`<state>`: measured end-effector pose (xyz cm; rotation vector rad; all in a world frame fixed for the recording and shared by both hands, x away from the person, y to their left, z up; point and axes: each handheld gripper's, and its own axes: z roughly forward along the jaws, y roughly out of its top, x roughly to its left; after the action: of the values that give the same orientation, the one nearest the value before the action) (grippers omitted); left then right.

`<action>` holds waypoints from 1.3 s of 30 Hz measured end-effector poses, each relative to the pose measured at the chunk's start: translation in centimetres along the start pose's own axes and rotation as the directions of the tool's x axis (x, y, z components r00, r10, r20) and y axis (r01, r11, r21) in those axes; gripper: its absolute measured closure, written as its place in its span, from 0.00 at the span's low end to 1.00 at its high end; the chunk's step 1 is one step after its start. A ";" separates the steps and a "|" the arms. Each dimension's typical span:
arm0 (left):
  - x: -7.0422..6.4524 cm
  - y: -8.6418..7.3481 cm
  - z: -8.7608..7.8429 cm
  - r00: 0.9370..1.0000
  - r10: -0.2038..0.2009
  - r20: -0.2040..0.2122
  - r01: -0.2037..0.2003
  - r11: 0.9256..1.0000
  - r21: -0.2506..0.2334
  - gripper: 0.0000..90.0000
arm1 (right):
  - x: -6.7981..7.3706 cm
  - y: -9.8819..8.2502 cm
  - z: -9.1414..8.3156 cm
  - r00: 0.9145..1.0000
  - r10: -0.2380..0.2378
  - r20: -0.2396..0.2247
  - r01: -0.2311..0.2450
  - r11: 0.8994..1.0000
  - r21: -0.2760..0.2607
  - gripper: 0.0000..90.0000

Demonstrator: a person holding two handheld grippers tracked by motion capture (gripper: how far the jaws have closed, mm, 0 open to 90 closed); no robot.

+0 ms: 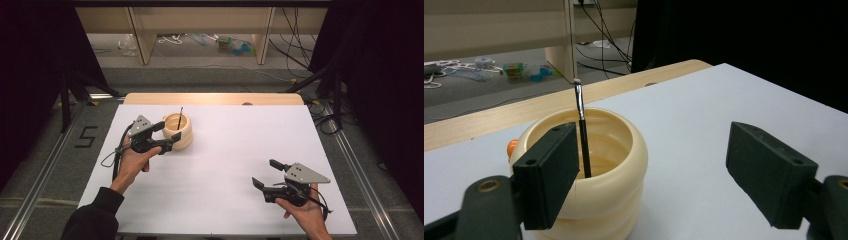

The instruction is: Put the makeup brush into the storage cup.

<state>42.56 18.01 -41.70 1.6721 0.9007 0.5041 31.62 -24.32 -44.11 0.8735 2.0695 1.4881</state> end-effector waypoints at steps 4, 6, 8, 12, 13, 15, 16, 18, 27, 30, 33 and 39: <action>-0.1 -0.3 -0.4 1.000 0.020 0.002 -0.020 1.000 -0.002 0.24 | 0.1 0.0 0.0 1.000 0.020 -0.010 -0.020 1.000 0.006 0.18; -0.2 -0.5 -0.6 1.000 0.031 0.005 -0.030 1.000 -0.004 0.24 | 0.0 0.0 0.0 1.000 0.002 -0.003 -0.002 1.000 -0.003 0.18; -0.3 -0.6 -0.8 0.999 0.041 0.004 -0.041 0.999 0.002 0.24 | 0.0 0.0 0.0 1.000 -0.005 0.001 0.005 1.000 -0.007 0.18; -0.5 -0.9 -1.2 0.999 0.048 0.011 -0.048 0.999 -0.012 0.24 | 0.1 0.0 0.0 1.000 0.018 -0.007 -0.018 1.000 0.010 0.18; -0.6 -1.0 -1.4 0.999 0.051 0.008 -0.051 0.999 -0.014 0.24 | 0.0 0.0 0.0 1.000 0.001 -0.002 -0.001 1.000 0.000 0.18; -0.7 -1.2 -1.6 0.998 0.053 0.015 -0.052 0.998 -0.019 0.24 | 0.0 0.0 0.0 1.000 -0.001 -0.002 0.001 1.000 -0.002 0.18; -0.7 -1.2 -1.7 0.998 0.055 0.016 -0.055 0.998 -0.019 0.24 | 0.0 0.0 0.0 1.000 -0.001 -0.002 0.001 1.000 -0.002 0.18; -0.9 -1.4 -1.9 0.998 0.058 0.023 -0.058 0.998 -0.020 0.23 | 0.0 0.0 0.0 1.000 0.000 -0.002 0.000 1.000 -0.001 0.18; -1.3 -2.3 -2.9 0.997 0.073 0.038 -0.071 0.997 -0.031 0.23 | 0.1 0.0 0.0 1.000 0.012 -0.007 -0.012 1.000 0.003 0.18; -1.3 -2.7 -3.1 0.996 0.072 0.043 -0.071 0.997 -0.033 0.23 | 0.1 0.0 0.1 1.000 0.007 -0.013 -0.007 1.000 -0.003 0.18; -1.5 -3.1 -3.4 0.997 0.067 0.045 -0.066 0.998 -0.025 0.23 | 0.1 0.0 0.1 1.000 0.014 -0.013 -0.014 1.000 0.002 0.18; -1.6 -3.6 -3.6 0.996 0.079 0.048 -0.078 0.997 -0.021 0.23 | 0.1 0.0 0.1 1.000 0.007 -0.015 -0.007 1.000 -0.002 0.18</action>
<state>37.86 19.36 -43.89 1.7000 0.7944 0.5210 31.63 -24.21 -44.17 0.8728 2.0772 1.5044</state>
